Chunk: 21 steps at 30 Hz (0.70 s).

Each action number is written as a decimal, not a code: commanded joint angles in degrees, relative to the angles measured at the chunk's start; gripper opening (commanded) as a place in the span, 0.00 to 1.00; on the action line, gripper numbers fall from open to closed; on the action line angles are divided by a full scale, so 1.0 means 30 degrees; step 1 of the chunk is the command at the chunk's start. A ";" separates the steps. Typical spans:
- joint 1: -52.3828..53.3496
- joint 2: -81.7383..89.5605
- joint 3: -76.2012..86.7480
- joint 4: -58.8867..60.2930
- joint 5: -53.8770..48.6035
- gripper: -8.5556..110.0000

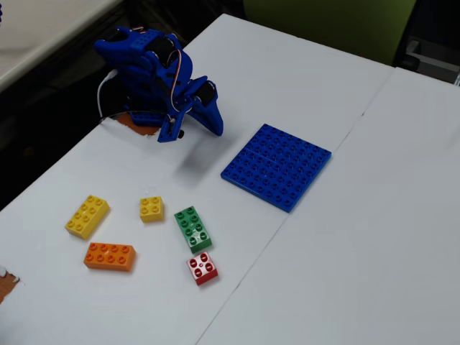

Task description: Pick up the 2x2 yellow block and go up the 8x8 blue block.

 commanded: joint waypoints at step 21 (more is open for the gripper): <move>-0.0293 0.0820 -0.0117 -0.0059 -0.0527 0.07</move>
